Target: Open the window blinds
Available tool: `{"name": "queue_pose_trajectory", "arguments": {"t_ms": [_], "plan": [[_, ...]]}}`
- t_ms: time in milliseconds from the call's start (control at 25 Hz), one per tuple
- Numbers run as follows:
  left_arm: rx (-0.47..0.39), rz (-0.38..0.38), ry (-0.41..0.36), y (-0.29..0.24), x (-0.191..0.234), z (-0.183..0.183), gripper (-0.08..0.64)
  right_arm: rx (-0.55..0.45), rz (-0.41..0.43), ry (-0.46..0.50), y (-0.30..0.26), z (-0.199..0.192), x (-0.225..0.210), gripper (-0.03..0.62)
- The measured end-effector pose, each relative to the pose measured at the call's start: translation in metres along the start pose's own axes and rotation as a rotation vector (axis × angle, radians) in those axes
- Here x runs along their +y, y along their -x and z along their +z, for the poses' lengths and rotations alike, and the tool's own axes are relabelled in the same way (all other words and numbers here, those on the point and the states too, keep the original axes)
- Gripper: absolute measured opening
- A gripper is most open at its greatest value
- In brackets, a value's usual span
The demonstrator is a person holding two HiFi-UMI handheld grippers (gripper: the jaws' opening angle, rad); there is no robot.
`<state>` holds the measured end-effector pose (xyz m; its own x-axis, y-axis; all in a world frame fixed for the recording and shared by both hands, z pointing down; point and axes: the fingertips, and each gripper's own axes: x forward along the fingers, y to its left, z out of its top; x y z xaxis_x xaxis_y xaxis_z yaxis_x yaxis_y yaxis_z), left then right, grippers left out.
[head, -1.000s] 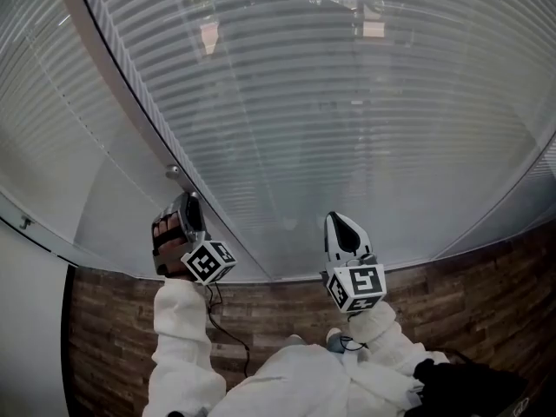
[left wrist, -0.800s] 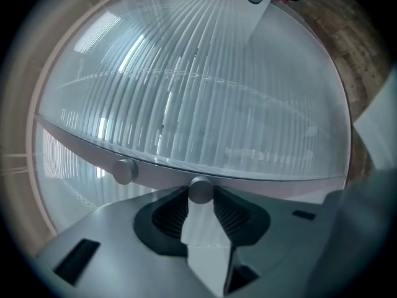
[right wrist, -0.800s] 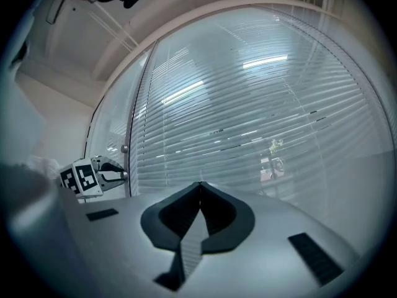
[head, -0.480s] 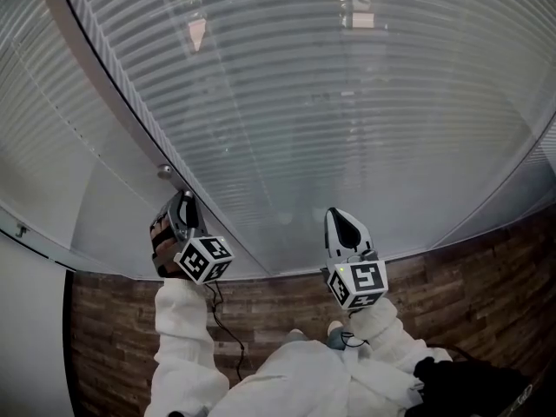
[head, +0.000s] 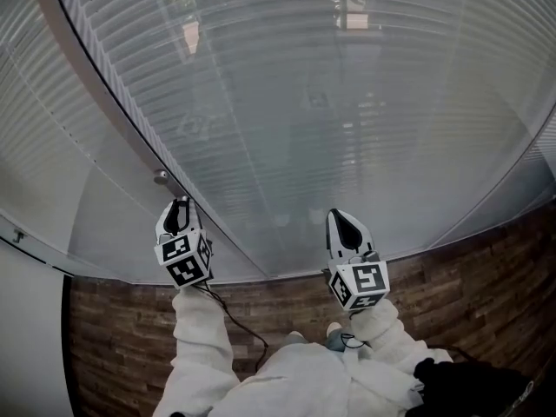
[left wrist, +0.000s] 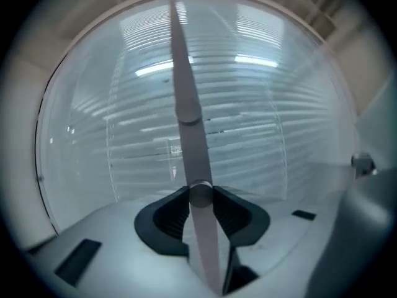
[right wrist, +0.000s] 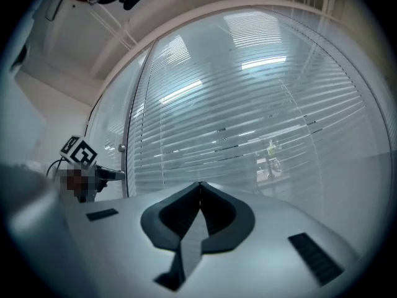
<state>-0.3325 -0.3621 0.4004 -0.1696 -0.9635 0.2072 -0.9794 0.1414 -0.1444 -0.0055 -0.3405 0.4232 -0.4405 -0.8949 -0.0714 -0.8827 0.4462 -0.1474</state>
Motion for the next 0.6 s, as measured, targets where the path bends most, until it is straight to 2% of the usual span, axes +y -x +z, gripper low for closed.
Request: {"name": "queue_pose_trajectory", "arguments": {"t_ms": [80,200,280,480,600], "plan": [[-0.013,-0.022,0.158,0.0007,0.0014,0.0025,0.121,-0.002,0.003,0.002,-0.0003,0.0014,0.0004,0.012],[-0.038,-0.027,0.284,0.0012,0.0036,0.0034,0.121,-0.001,0.004,0.004,0.0004,0.0015,-0.0002,0.012],[-0.058,-0.040,0.403,0.0009,0.0057,0.0013,0.121,0.001,0.002,0.005,0.0013,0.0000,-0.0008,0.012],[-0.112,-0.135,0.888,-0.0038,0.0032,-0.0055,0.121,0.004,-0.005,0.010,0.0030,-0.0007,-0.0048,0.012],[-0.150,-0.173,1.112,-0.0031,0.0047,-0.0025,0.121,0.002,-0.008,0.009,0.0045,0.0020,-0.0062,0.012]]}}
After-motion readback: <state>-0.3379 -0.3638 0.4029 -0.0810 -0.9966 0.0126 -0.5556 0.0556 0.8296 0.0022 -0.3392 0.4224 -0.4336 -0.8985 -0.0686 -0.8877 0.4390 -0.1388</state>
